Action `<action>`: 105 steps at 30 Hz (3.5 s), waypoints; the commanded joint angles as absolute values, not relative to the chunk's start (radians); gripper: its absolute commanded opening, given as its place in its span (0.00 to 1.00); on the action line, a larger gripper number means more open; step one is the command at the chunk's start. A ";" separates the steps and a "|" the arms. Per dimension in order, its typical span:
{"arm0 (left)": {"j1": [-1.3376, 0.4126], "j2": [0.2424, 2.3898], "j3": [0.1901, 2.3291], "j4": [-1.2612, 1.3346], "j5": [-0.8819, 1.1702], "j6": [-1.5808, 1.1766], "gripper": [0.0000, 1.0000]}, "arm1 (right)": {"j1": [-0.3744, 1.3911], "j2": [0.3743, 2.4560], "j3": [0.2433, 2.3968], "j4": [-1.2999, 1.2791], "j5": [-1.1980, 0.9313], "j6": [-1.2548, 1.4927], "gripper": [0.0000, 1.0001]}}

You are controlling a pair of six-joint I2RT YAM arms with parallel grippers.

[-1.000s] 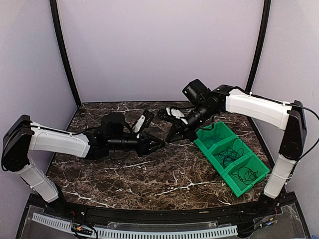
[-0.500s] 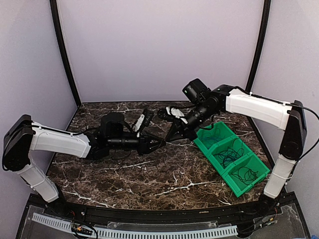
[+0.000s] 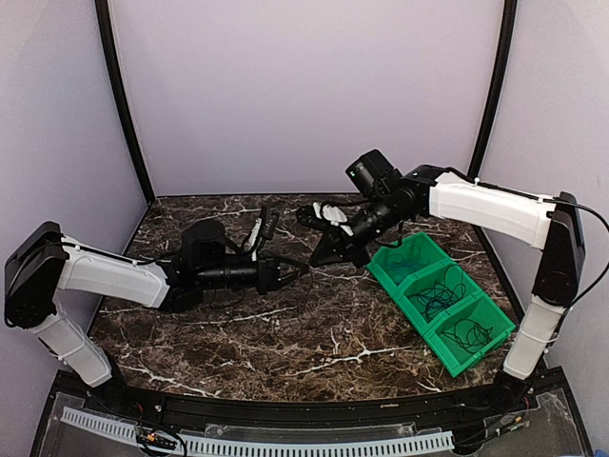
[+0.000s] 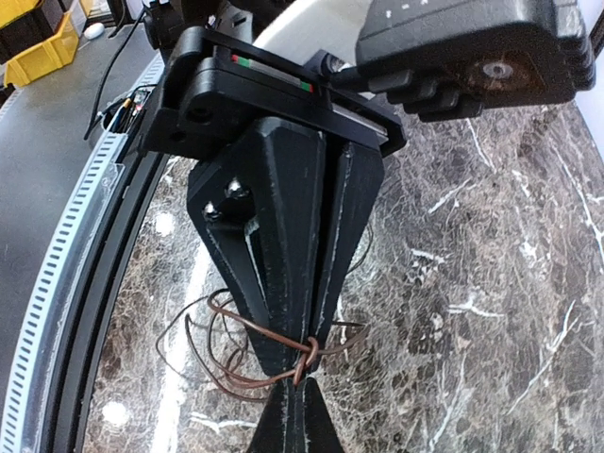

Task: Untangle the cables
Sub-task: Untie the untangled cable.

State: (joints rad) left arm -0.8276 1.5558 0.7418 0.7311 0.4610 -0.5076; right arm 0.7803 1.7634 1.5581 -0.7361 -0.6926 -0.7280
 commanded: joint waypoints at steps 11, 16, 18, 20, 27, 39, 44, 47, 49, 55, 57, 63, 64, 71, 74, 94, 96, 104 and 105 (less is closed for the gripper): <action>-0.688 1.623 0.617 1.280 0.592 -0.900 0.09 | 0.792 1.737 1.505 -0.783 -0.689 -0.747 0.00; -0.679 1.671 0.614 1.365 0.609 -0.975 0.08 | 0.792 1.733 1.499 -0.773 -0.690 -0.739 0.00; -0.680 1.654 0.614 1.294 0.594 -0.926 0.08 | 0.792 1.731 1.497 -0.770 -0.685 -0.735 0.00; -0.688 1.614 0.613 1.189 0.567 -0.838 0.10 | 0.792 1.730 1.497 -0.767 -0.682 -0.731 0.00; -0.742 1.517 0.688 0.797 0.550 -0.535 0.23 | 0.789 1.742 1.512 -0.748 -0.669 -0.702 0.00; -0.801 1.580 0.787 0.628 0.571 -0.434 0.33 | 0.789 1.759 1.540 -0.747 -0.660 -0.678 0.00; -0.805 1.593 0.803 0.606 0.595 -0.420 0.30 | 0.788 1.761 1.538 -0.742 -0.661 -0.672 0.00; -0.805 1.596 0.809 0.598 0.596 -0.419 0.30 | 0.788 1.764 1.544 -0.744 -0.660 -0.672 0.00; -0.805 1.595 0.809 0.594 0.596 -0.416 0.30 | 0.788 1.765 1.546 -0.744 -0.659 -0.672 0.00; -0.805 1.599 0.808 0.601 0.618 -0.407 0.29 | 0.788 1.770 1.545 -0.742 -0.660 -0.671 0.00; -0.805 1.604 0.815 0.614 0.629 -0.412 0.27 | 0.788 1.771 1.547 -0.742 -0.661 -0.670 0.00; -0.805 1.616 0.830 0.654 0.645 -0.440 0.15 | 0.788 1.775 1.547 -0.744 -0.658 -0.670 0.00; -0.805 1.616 0.830 0.661 0.643 -0.443 0.15 | 0.788 1.775 1.546 -0.745 -0.658 -0.670 0.00; -0.805 1.596 0.805 0.712 0.661 -0.472 0.16 | 0.788 1.774 1.540 -0.744 -0.652 -0.673 0.00; -0.801 1.592 0.802 0.706 0.673 -0.477 0.17 | 0.789 1.773 1.542 -0.746 -0.652 -0.675 0.00; -0.771 1.606 0.802 0.747 0.752 -0.526 0.09 | 0.789 1.765 1.530 -0.743 -0.644 -0.678 0.00; -0.770 1.611 0.804 0.742 0.750 -0.527 0.06 | 0.788 1.766 1.528 -0.742 -0.643 -0.680 0.00; -0.762 1.613 0.807 0.712 0.680 -0.545 0.00 | 0.789 1.767 1.529 -0.743 -0.642 -0.681 0.00; -0.754 1.606 0.788 0.724 0.668 -0.556 0.00 | 0.788 1.764 1.526 -0.741 -0.641 -0.680 0.00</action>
State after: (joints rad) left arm -0.7696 1.6230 0.8028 0.6888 0.7124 -0.5358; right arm 0.7910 1.7672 1.5204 -0.7601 -0.6437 -0.6762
